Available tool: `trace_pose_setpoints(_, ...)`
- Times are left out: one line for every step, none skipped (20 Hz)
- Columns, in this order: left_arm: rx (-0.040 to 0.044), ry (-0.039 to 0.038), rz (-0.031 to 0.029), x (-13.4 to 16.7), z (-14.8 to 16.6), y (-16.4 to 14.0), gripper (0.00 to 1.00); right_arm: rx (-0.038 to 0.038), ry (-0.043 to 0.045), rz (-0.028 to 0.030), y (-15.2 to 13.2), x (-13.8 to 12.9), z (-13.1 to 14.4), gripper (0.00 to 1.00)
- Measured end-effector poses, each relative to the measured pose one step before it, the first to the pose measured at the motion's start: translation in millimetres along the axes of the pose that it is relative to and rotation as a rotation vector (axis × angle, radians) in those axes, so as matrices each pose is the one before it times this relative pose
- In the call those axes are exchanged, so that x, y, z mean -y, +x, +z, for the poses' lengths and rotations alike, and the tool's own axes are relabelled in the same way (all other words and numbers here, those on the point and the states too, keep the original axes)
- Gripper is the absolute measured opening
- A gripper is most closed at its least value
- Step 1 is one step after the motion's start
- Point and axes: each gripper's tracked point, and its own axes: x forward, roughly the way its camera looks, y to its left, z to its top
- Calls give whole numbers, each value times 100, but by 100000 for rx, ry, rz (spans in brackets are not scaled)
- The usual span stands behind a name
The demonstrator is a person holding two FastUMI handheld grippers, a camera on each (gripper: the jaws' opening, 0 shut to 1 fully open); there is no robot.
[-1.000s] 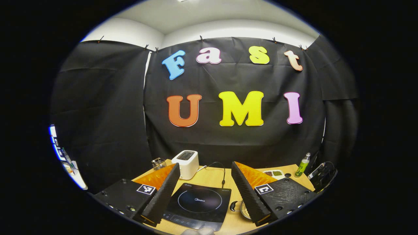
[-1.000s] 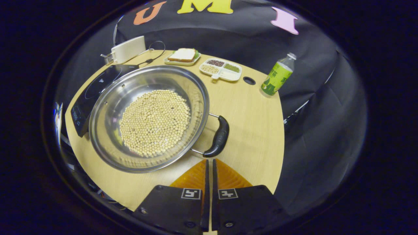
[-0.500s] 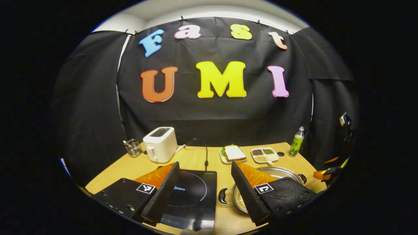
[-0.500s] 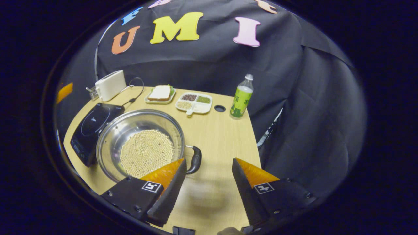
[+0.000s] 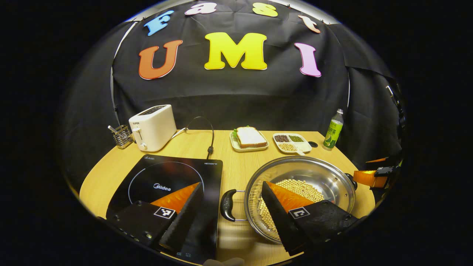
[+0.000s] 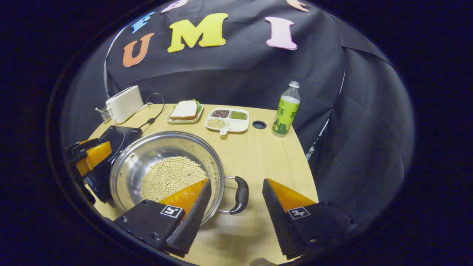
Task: First push the handle of the pot to place it horizontally, then grasp the pot with both hands and set it on the induction cooktop.
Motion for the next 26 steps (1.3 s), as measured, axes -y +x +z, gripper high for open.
trace_pose_setpoints(-1515, 288, -393, 380, -733, 455, 95, -892, 370, -305, 433, 70, -383, 89)
trace_pose_setpoints(-1547, -295, -856, 399, -699, 525, 95, -818, 1127, 466, 312, -245, -363, 92)
trace_pose_setpoints(-1802, -390, -34, 253, -709, 403, 95, -1119, 1227, 425, 310, -181, -384, 89)
trace_pose_setpoints(-925, -720, -242, 198, -423, 347, 95, -665, 712, 488, 360, -77, -380, 92)
trace_pose_setpoints(-1306, -889, 410, 16, -474, 268, 95, -897, 81, 67, 319, -28, -263, 89)
trace_pose_setpoints(-721, -114, 831, -220, -274, 220, 95, -726, 234, 281, 398, -146, -253, 92)
trace_pose_setpoints(-1917, -532, 193, 34, -403, 326, 96, -1004, 61, 559, 351, -202, -196, 92)
trace_pose_setpoints(-1786, -833, 390, 18, -537, 248, 96, -945, 174, 257, 293, -31, -271, 89)
trace_pose_setpoints(-2650, -752, 150, 44, -636, 315, 96, -927, 402, 245, 192, -97, -119, 92)
trace_pose_setpoints(-481, -118, 625, -9, -159, 32, 96, -579, -212, 277, 233, -247, -116, 92)
trace_pose_setpoints(1289, 546, -327, -91, 435, 408, 96, -338, -317, 130, 224, -134, 39, 92)
trace_pose_setpoints(-751, -55, 601, 65, -279, -3, 95, -194, -253, 315, 209, -82, -3, 92)
trace_pose_setpoints(229, 902, 474, -21, 34, 165, 96, -1178, -336, 325, 301, -203, -232, 89)
trace_pose_setpoints(-920, 977, 828, 40, 12, 241, 96, -1831, 0, -170, 338, -133, -320, 89)
trace_pose_setpoints(-1154, 2120, 1150, -9, -88, 142, 96, -1099, 223, -675, 237, 94, -221, 92)
trace_pose_setpoints(-1190, 1849, 926, -29, -182, 158, 96, -703, 568, -619, 258, 6, -68, 92)
trace_pose_setpoints(-770, 1106, 449, 61, -180, 134, 96, -1381, 212, -666, 103, 85, -256, 91)
trace_pose_setpoints(-465, 709, -78, 100, -82, 198, 97, -867, 192, -833, 177, 173, -243, 89)
trace_pose_setpoints(-971, 4, -309, 85, -269, 152, 96, -854, 216, -1063, 130, 335, -207, 87)
trace_pose_setpoints(-1669, 2, 1148, -214, -320, 115, 96, -348, 241, -1487, 74, 354, 126, 81)
trace_pose_setpoints(-1946, -607, 1530, -168, -469, -17, 82, -221, -160, -372, -59, -18, 48, 77)
trace_pose_setpoints(1380, 181, -153, 160, 327, -39, 77, -723, 524, -22, 142, 68, -153, 77)
trace_pose_setpoints(-1204, -257, 405, 38, -244, 197, 73, -760, 123, 123, 52, 30, 58, 77)
trace_pose_setpoints(380, -828, 663, -8, 7, -12, 75, -1014, 602, 276, 50, -43, -148, 75)
trace_pose_setpoints(-1795, -1763, 254, -30, -188, -55, 72, -587, 567, 432, -49, 20, 118, 74)
trace_pose_setpoints(-977, -3403, -48, -32, -132, -9, 71, -1001, 803, 489, -22, -138, 12, 72)
